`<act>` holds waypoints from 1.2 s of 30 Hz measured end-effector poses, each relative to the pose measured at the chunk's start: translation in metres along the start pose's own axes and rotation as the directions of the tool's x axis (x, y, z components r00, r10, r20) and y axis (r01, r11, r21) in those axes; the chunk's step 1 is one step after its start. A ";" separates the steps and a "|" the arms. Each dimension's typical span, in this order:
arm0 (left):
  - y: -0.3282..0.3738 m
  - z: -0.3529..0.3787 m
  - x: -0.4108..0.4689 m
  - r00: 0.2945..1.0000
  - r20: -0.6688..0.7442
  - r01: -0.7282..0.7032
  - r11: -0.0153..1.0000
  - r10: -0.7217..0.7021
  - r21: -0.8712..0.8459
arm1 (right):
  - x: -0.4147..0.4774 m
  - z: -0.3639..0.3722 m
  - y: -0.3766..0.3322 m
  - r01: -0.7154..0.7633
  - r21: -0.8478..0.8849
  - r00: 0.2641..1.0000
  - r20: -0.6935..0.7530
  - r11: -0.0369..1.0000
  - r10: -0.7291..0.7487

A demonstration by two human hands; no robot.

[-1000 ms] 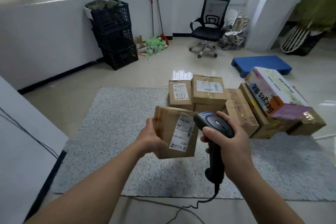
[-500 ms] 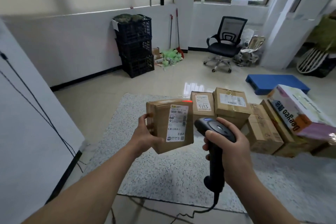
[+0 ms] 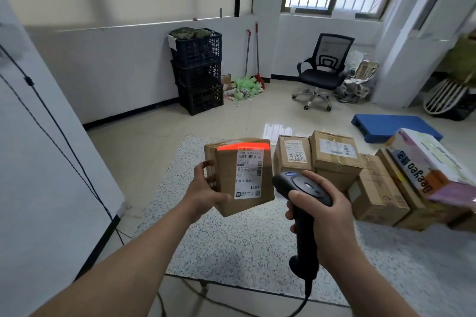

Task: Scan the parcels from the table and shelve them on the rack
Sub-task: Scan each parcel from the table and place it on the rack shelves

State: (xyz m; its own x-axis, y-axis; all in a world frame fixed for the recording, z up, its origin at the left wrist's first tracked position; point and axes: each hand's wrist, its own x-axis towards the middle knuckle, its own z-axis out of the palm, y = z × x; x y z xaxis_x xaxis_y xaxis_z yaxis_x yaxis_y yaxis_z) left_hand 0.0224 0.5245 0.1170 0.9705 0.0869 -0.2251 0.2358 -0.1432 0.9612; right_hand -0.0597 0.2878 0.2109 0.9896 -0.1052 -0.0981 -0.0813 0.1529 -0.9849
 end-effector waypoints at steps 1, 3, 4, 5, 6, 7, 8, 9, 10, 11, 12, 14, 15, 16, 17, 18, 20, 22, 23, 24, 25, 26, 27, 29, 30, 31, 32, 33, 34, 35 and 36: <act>0.000 -0.001 0.000 1.000 0.003 0.003 1.000 -0.003 -0.004 | -0.001 0.001 0.000 -0.001 -0.006 1.000 0.000 1.000 0.001; 0.001 -0.004 -0.001 1.000 0.006 0.005 1.000 -0.005 -0.009 | -0.003 0.003 -0.001 -0.002 -0.014 1.000 0.004 1.000 0.002; 0.001 -0.006 -0.001 1.000 0.006 0.006 1.000 -0.005 -0.011 | -0.004 0.004 -0.001 -0.001 -0.018 1.000 0.007 1.000 0.001; 0.001 -0.007 -0.001 1.000 0.006 0.004 1.000 -0.004 -0.017 | -0.005 0.005 -0.001 0.000 -0.022 1.000 0.007 1.000 0.000; 0.001 -0.007 -0.001 1.000 0.004 0.002 1.000 -0.002 -0.023 | -0.006 0.005 -0.001 0.002 -0.025 1.000 0.008 1.000 -0.002; 0.002 -0.008 -0.001 1.000 0.004 -0.001 1.000 0.002 -0.030 | -0.008 0.005 -0.001 0.005 -0.028 1.000 0.009 1.000 -0.005; 0.002 -0.009 -0.002 1.000 0.004 -0.005 0.999 0.005 -0.035 | -0.009 0.005 -0.001 0.007 -0.031 1.000 0.010 0.999 -0.007; 0.003 -0.009 -0.002 1.000 0.007 -0.009 0.999 0.009 -0.039 | -0.010 0.006 -0.002 0.008 -0.035 1.000 0.010 0.999 -0.008; 0.003 -0.010 -0.003 1.000 0.009 -0.011 0.999 0.012 -0.041 | -0.011 0.006 -0.002 0.008 -0.040 1.000 0.009 0.999 -0.008; 0.003 -0.010 -0.004 1.000 0.011 -0.014 0.999 0.015 -0.041 | -0.012 0.006 -0.001 0.007 -0.044 1.000 0.008 0.999 -0.007; 0.003 -0.011 -0.004 1.000 0.011 -0.018 0.999 0.018 -0.040 | -0.012 0.006 -0.002 0.005 -0.047 1.000 0.008 0.999 -0.005; 0.003 -0.011 -0.004 1.000 0.009 -0.023 0.999 0.023 -0.038 | -0.013 0.006 -0.002 0.001 -0.050 1.000 0.006 0.999 -0.001; 0.003 -0.011 -0.004 1.000 0.010 -0.024 0.999 0.024 -0.038 | -0.014 0.005 -0.002 0.001 -0.054 1.000 0.004 0.999 -0.001; 0.003 -0.012 -0.004 1.000 0.013 -0.025 0.999 0.026 -0.039 | -0.014 0.005 -0.001 0.001 -0.056 1.000 0.002 0.998 -0.001; 0.003 -0.012 -0.004 0.999 0.017 -0.028 0.999 0.028 -0.041 | -0.015 0.004 -0.001 0.000 -0.057 1.000 0.000 0.998 0.000; 0.003 -0.012 -0.004 0.999 0.021 -0.029 0.999 0.030 -0.043 | -0.015 0.004 -0.001 0.000 -0.057 1.000 -0.002 0.998 0.000; 0.004 -0.012 -0.005 0.999 0.029 -0.032 0.998 0.034 -0.053 | -0.016 0.004 0.000 0.003 -0.062 1.000 -0.005 0.998 -0.003; 0.004 -0.013 -0.005 0.999 0.034 -0.034 0.998 0.036 -0.057 | -0.017 0.004 0.001 0.004 -0.067 1.000 -0.008 0.998 -0.004; 0.005 -0.013 -0.005 0.999 0.034 -0.036 0.998 0.038 -0.057 | -0.018 0.003 0.001 0.003 -0.068 1.000 -0.010 0.998 -0.004; 0.005 -0.013 -0.005 0.999 0.034 -0.038 0.998 0.040 -0.057 | -0.018 0.003 0.002 0.003 -0.068 1.000 -0.011 0.998 -0.004; 0.004 -0.013 -0.005 0.999 0.034 -0.038 0.998 0.040 -0.058 | -0.019 0.003 0.002 0.002 -0.067 1.000 -0.012 0.998 -0.003; 0.004 -0.014 -0.005 0.999 0.035 -0.039 0.998 0.041 -0.058 | -0.019 0.003 0.002 0.002 -0.066 1.000 -0.014 0.998 -0.003; 0.004 -0.014 -0.005 0.998 0.036 -0.040 0.998 0.042 -0.058 | -0.020 0.003 0.003 0.003 -0.066 1.000 -0.016 0.998 -0.004; 0.003 -0.015 -0.004 0.998 0.039 -0.042 0.998 0.044 -0.056 | -0.021 0.004 0.003 0.004 -0.069 1.000 -0.018 0.998 -0.005; 0.002 -0.016 -0.004 0.998 0.038 -0.042 0.998 0.044 -0.055 | -0.021 0.004 0.003 0.004 -0.072 1.000 -0.019 0.997 -0.005; 0.002 -0.016 -0.003 0.998 0.038 -0.042 0.998 0.044 -0.056 | -0.021 0.004 0.003 0.004 -0.075 1.000 -0.019 0.997 -0.005; 0.002 -0.016 -0.003 0.998 0.039 -0.041 0.997 0.043 -0.059 | -0.021 0.004 0.003 0.004 -0.079 1.000 -0.019 0.997 -0.005; 0.002 -0.016 -0.003 0.998 0.041 -0.041 0.997 0.043 -0.063 | -0.022 0.003 0.003 0.004 -0.081 1.000 -0.019 0.997 -0.006; 0.002 -0.017 -0.003 0.998 0.041 -0.040 0.997 0.043 -0.066 | -0.022 0.003 0.003 0.005 -0.083 1.000 -0.021 0.997 -0.007; 0.002 -0.017 -0.002 0.998 0.040 -0.040 0.997 0.043 -0.068 | -0.023 0.003 0.003 0.006 -0.082 1.000 -0.024 0.997 -0.008; 0.001 -0.017 -0.002 0.998 0.038 -0.039 0.997 0.042 -0.069 | -0.023 0.003 0.002 0.006 -0.081 1.000 -0.027 0.997 -0.008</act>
State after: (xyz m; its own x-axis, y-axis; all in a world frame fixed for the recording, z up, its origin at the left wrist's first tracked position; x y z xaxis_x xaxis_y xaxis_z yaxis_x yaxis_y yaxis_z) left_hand 0.0201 0.5406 0.1213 0.9807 0.0435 -0.1908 0.1938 -0.0783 0.9779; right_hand -0.0822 0.2935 0.2112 0.9866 -0.1333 -0.0938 -0.0847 0.0719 -0.9938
